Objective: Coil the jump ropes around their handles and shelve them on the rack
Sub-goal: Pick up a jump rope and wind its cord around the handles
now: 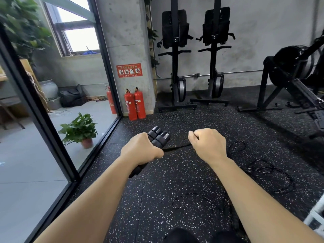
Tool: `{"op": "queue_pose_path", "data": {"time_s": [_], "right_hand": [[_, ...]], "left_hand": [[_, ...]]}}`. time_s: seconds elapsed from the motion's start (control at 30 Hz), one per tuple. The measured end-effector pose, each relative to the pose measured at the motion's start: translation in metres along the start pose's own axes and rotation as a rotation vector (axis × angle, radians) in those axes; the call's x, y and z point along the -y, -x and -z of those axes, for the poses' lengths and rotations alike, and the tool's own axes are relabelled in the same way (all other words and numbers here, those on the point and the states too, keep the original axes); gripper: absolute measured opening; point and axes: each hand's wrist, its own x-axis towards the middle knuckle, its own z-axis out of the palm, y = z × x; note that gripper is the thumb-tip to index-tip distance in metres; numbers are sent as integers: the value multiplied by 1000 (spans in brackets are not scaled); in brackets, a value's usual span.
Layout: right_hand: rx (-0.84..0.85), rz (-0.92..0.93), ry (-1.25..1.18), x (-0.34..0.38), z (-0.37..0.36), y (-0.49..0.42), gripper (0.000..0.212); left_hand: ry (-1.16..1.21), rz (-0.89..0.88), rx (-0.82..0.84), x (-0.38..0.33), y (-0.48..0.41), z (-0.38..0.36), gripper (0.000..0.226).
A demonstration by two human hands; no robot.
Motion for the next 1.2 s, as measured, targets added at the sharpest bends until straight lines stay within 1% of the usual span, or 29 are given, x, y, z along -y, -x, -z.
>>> {"op": "queue_pose_path", "data": {"time_s": [0.07,0.1,0.2,0.3,0.33,0.4,0.43,0.53,0.6,0.67,0.8,0.87,0.93,1.0,1.07,1.17,1.2], "right_hand": [[-16,59,35,7,2,-1,54],[-16,85,58,9,2,-1,55],[-50,176,116,18,3,-1,59],[-127,282,169,31,5,0,57],[-142,324,181,35,6,-1,54],[-136,396,222,43,10,-4,52],[-134,426,257,46,11,-6,52],[-116,475,307,55,22,-16,57],[-51,542,310,57,28,-26,56],[51,549,247,59,30,-35,51],[176,424,51,46,24,-44,54],[291,309,-61,33,13,-43,55],[385,152,-241,21,3,-40,57],[460,14,-492,10,-8,-36,55],[514,-111,-692,3,-18,-29,49],[561,-306,-1001,-9,-36,-17,44],[565,-374,-1087,-12,-44,-14,39]], "left_hand": [[-132,13,-23,2,-2,0,29],[-198,27,-42,2,-2,-1,31],[-349,39,-87,0,0,-2,23],[-409,6,-83,0,-1,-3,38],[-453,-6,-84,-1,-1,-4,37],[-605,-40,-96,-5,1,-7,25],[-676,-59,-106,-7,2,-8,24],[-830,-177,-93,-9,5,-12,26],[-903,-298,-43,-10,6,-16,31],[-949,-422,3,-9,8,-17,34],[-904,-647,31,-13,13,-20,30],[-884,-707,31,-16,15,-20,28],[-846,-731,26,-17,14,-19,29],[-788,-729,32,-17,14,-20,29],[-693,-691,35,-17,12,-24,30],[-510,-569,54,-16,6,-39,34],[-435,-511,64,-16,3,-45,36]]}}
